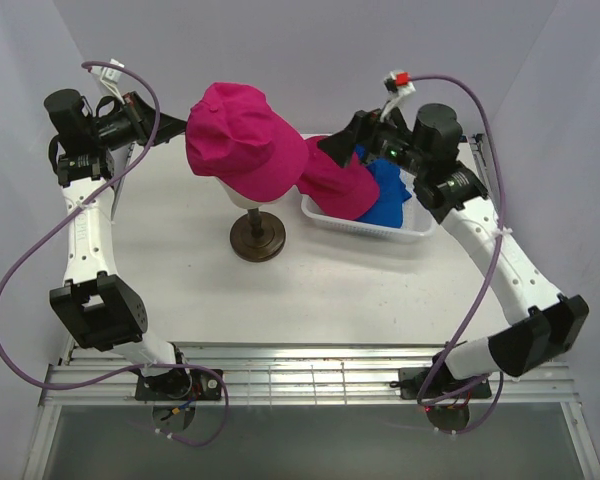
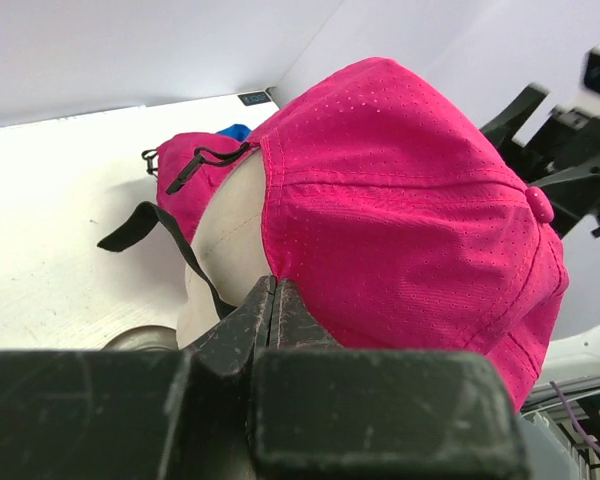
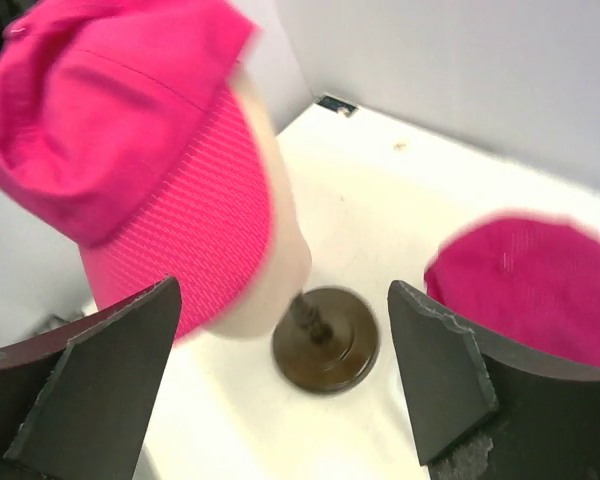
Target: Stack the hats
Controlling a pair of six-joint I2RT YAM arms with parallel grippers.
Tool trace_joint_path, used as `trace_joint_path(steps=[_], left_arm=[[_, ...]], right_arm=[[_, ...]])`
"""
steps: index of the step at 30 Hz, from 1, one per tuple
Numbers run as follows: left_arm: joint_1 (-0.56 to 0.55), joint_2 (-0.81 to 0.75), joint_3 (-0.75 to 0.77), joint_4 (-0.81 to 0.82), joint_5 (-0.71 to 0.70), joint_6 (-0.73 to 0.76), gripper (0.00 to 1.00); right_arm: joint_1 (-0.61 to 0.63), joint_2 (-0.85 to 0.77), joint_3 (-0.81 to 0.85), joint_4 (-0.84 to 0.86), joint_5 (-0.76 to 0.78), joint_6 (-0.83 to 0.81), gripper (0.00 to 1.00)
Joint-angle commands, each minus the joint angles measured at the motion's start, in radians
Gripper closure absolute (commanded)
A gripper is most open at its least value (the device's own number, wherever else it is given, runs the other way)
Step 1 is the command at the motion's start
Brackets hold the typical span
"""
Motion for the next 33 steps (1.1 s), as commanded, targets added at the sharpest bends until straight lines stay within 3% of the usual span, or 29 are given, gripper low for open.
trace_joint_path(steps=[1, 6, 10, 21, 27, 30, 31, 33], left_arm=[[-0.001, -0.04, 0.027, -0.019, -0.021, 0.015, 1.0], [-0.001, -0.042, 0.027, -0.019, -0.025, 0.01, 1.0], [-0.001, -0.048, 0.032, -0.019, -0.028, 0.01, 1.0], [-0.001, -0.046, 0.036, -0.02, -0.036, 0.006, 1.0], [-0.001, -0.045, 0.038, -0.02, -0.036, 0.004, 1.0], [-0.003, -0.043, 0.038, -0.02, -0.036, 0.004, 1.0], [-0.003, -0.042, 0.042, -0.02, -0.036, 0.006, 1.0], [-0.003, -0.036, 0.056, -0.022, -0.036, 0.006, 1.0]], right_arm=[[-0.028, -0.114, -0.197, 0.16, 0.03, 0.331, 0.12], [-0.029, -0.111, -0.312, 0.284, -0.027, 0.458, 0.11], [-0.029, -0.054, -0.319, 0.386, -0.121, 0.551, 0.16], [-0.026, 0.013, -0.32, 0.548, -0.162, 0.686, 0.35], [-0.005, 0.062, -0.287, 0.555, -0.165, 0.715, 0.37], [-0.005, 0.068, -0.287, 0.593, -0.158, 0.736, 0.47], [-0.005, 0.075, -0.285, 0.604, -0.164, 0.764, 0.59], [-0.005, 0.084, -0.279, 0.639, -0.165, 0.796, 0.69]])
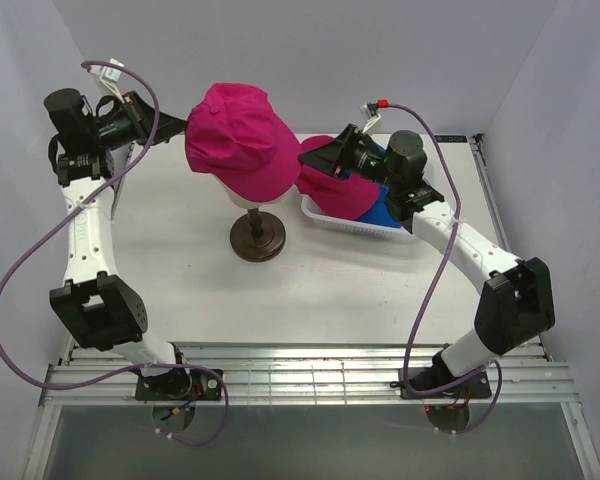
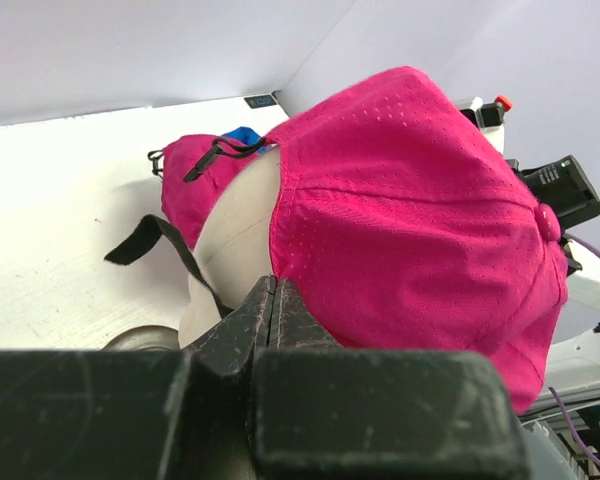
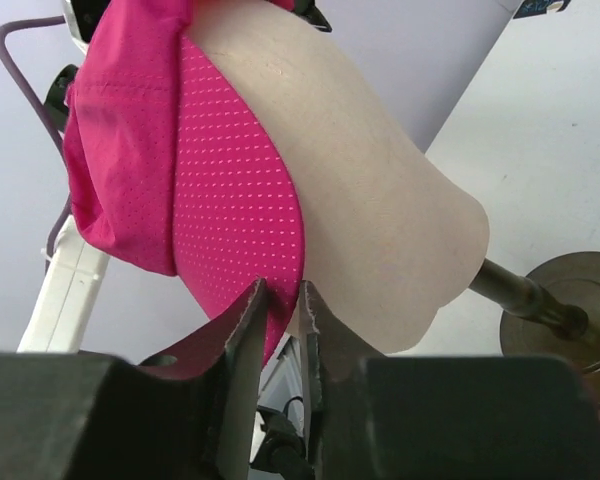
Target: Stack the hats
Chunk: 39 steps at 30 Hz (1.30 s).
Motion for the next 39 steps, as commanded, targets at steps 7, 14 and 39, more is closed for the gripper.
trace_joint_path(steps=[7, 14, 39], left_arm=[[-0.004, 0.008, 0.149, -0.031, -0.036, 0.014, 1.0], [-0.004, 0.038, 0.167, -0.063, -0.066, 0.028, 1.0], [-0.005, 0.002, 0.118, -0.18, -0.086, 0.126, 1.0]], right_arm=[[0.005, 0.045, 0.115, 0.109, -0.021, 0.141, 0.92], [-0.015, 0.088, 0.115, 0.162, -0.042, 0.265, 0.92], [-0.044, -0.158, 0.106, -0.244, 0.257, -0.817, 0.36]])
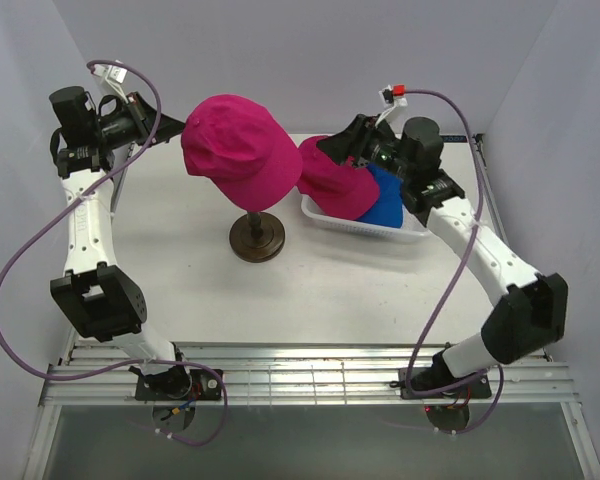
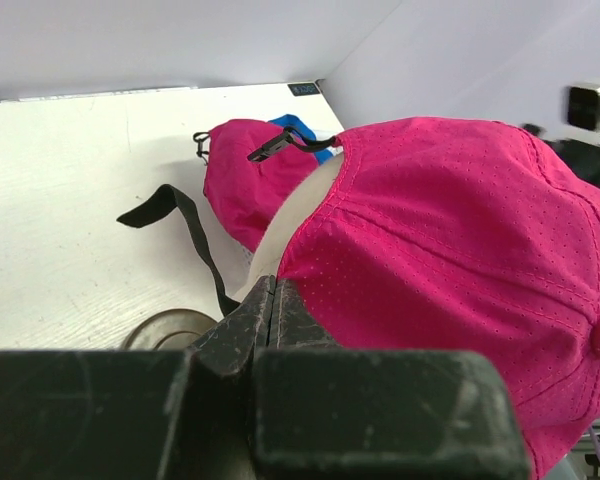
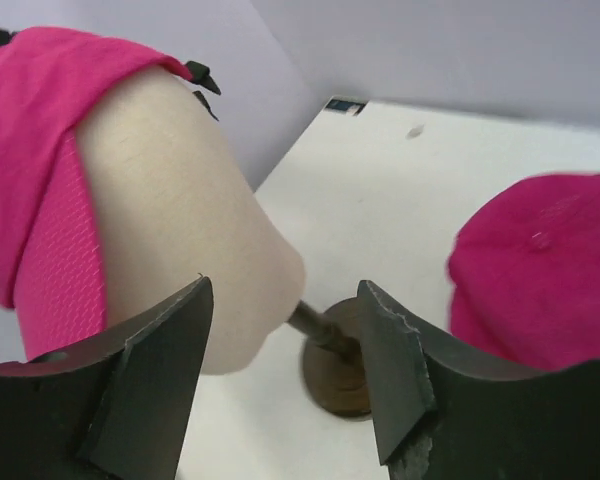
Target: Stack the hats
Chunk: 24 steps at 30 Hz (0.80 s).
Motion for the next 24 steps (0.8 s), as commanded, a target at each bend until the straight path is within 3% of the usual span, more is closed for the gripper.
trace_joint_path(steps=[1, 3, 5, 6, 9, 10, 13, 17, 24], left_arm=[[-0.005, -0.064, 0.038, -0.001, -0.011, -0.008, 1.0], [-0.003, -0.067, 0.038, -0.001, -0.017, -0.012, 1.0], [-0.003, -0.065, 0.044, -0.001, -0.023, -0.018, 1.0], [-0.003, -0.064, 0.052, -0.001, -0.024, -0.023, 1.0], [-0.003, -0.059, 0.06, -0.001, -0.038, -0.034, 1.0], [-0.003, -0.059, 0.061, -0.005, -0.04, -0.035, 1.0], [-0.003, -0.059, 0.066, -0.009, -0.04, -0.043, 1.0], [-0.003, -0.051, 0.081, -0.018, -0.044, -0.041, 1.0], [-0.008, -0.042, 0.08, -0.029, -0.049, -0.037, 1.0]], right_arm=[[-0.002, -0.196, -0.073, 0.051, 0.092, -0.581, 0.34], [0.013, -0.299, -0.209, 0.156, 0.099, -0.851, 0.27], [0.061, -0.355, -0.285, 0.246, 0.148, -1.039, 0.25], [0.079, -0.402, -0.366, 0.286, 0.149, -1.245, 0.26], [0.171, -0.471, -0.51, 0.494, 0.13, -1.578, 0.26], [0.197, -0.476, -0.582, 0.525, 0.109, -1.816, 0.26], [0.301, -0.445, -0.618, 0.549, 0.138, -2.134, 0.25], [0.393, -0.357, -0.661, 0.752, 0.188, -2.363, 0.26], [0.464, -0.222, -0.617, 0.928, 0.311, -2.484, 0.32]])
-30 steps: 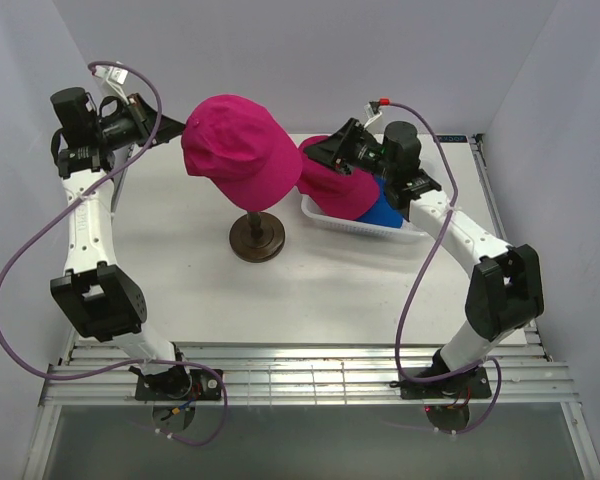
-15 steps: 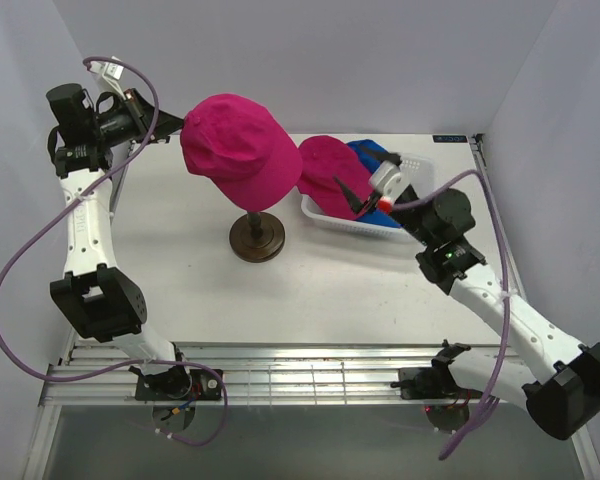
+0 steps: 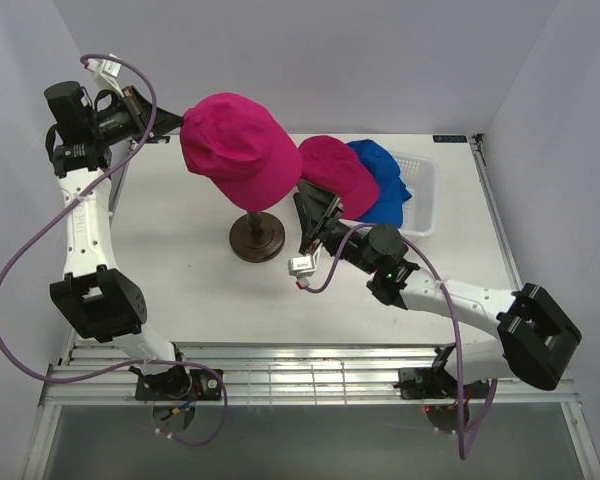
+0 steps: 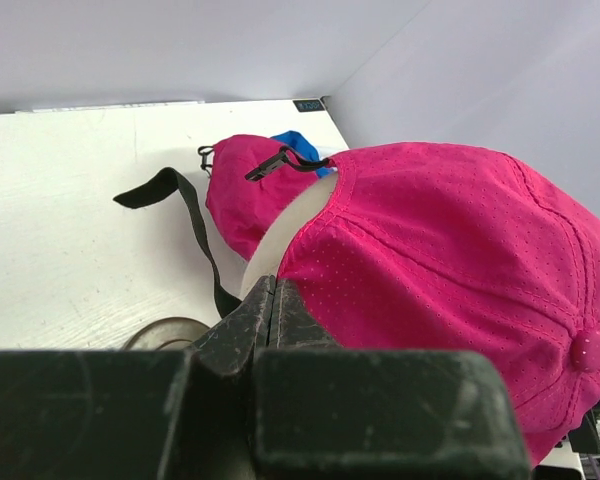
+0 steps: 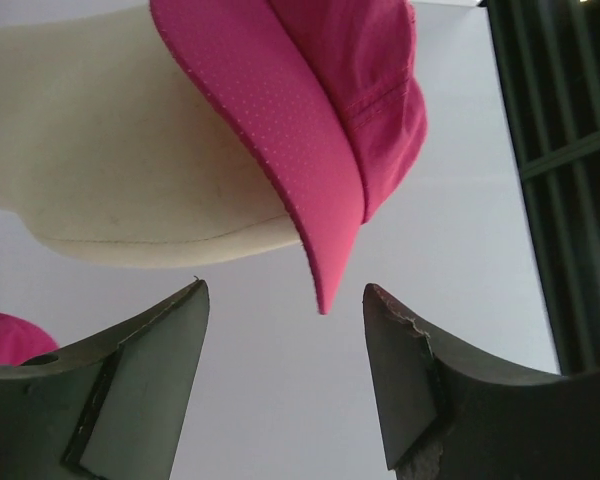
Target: Stack the hats
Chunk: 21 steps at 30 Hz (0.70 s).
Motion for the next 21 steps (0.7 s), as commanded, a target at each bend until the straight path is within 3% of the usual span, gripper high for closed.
trace_joint_path(steps=[1, 11, 21], left_arm=[[-0.008, -0.035, 0.034, -0.011, -0.007, 0.0, 1.0], [-0.017, -0.023, 0.043, -0.014, -0.002, 0.002, 1.0], [-0.023, -0.029, 0.026, -0.016, -0.005, 0.005, 1.0]], right_arm=[[0.027, 0.022, 0.047, 0.232, 0.098, -0.158, 0.32], [0.035, 0.108, 0.116, 0.181, 0.095, -0.27, 0.37], [0.037, 0.14, 0.179, 0.114, 0.109, -0.208, 0.67]])
